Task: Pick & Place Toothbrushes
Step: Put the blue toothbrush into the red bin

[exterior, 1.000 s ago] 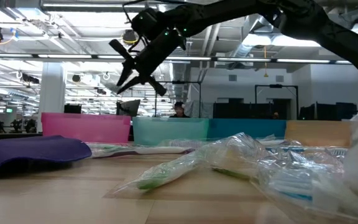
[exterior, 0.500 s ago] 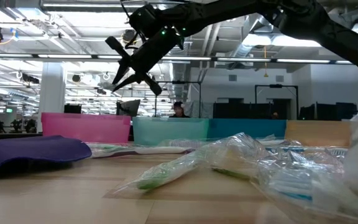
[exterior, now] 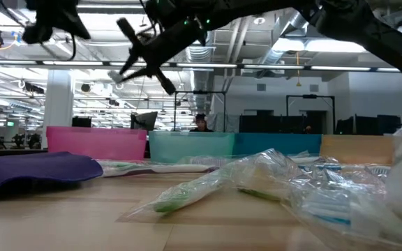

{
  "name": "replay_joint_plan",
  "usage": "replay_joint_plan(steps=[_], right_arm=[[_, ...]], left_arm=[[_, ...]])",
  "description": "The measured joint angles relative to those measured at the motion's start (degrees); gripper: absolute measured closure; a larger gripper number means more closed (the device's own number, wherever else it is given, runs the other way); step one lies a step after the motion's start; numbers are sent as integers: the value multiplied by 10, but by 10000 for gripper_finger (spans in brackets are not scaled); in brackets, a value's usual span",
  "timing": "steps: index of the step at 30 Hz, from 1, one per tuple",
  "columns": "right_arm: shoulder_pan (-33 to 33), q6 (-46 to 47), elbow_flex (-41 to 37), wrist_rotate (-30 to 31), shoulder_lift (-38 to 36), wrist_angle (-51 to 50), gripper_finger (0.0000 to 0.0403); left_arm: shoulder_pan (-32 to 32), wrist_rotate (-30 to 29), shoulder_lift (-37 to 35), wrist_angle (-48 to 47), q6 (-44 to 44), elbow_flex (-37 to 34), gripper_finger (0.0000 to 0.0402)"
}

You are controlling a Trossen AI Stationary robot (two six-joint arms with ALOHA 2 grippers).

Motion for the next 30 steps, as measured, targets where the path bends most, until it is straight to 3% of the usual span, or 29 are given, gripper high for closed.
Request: replay_joint_plan(steps=[5,8,12,22,27,30], right_arm=[[-2,0,-1,-4,-18,18,393],[-9,-3,-1,-3,-22,12,393],[-17,-13,-1,-3,-39,9,393],[-28,-62,-1,-41,-79,-5,393],[-29,-79,-1,-101,-96,10,393],[-27,-86,-1,-138,-109,45,393]], left_arm=[[140,189,0,148,35,-92,399],[190,250,-1,260,21,-141,399],[219,288,-20,368,-7,-180,399],[270,298,-120,417,20,-199,399],[297,407,-115,446,7,-199,399],[296,431,-82,467,-9,-199,399]])
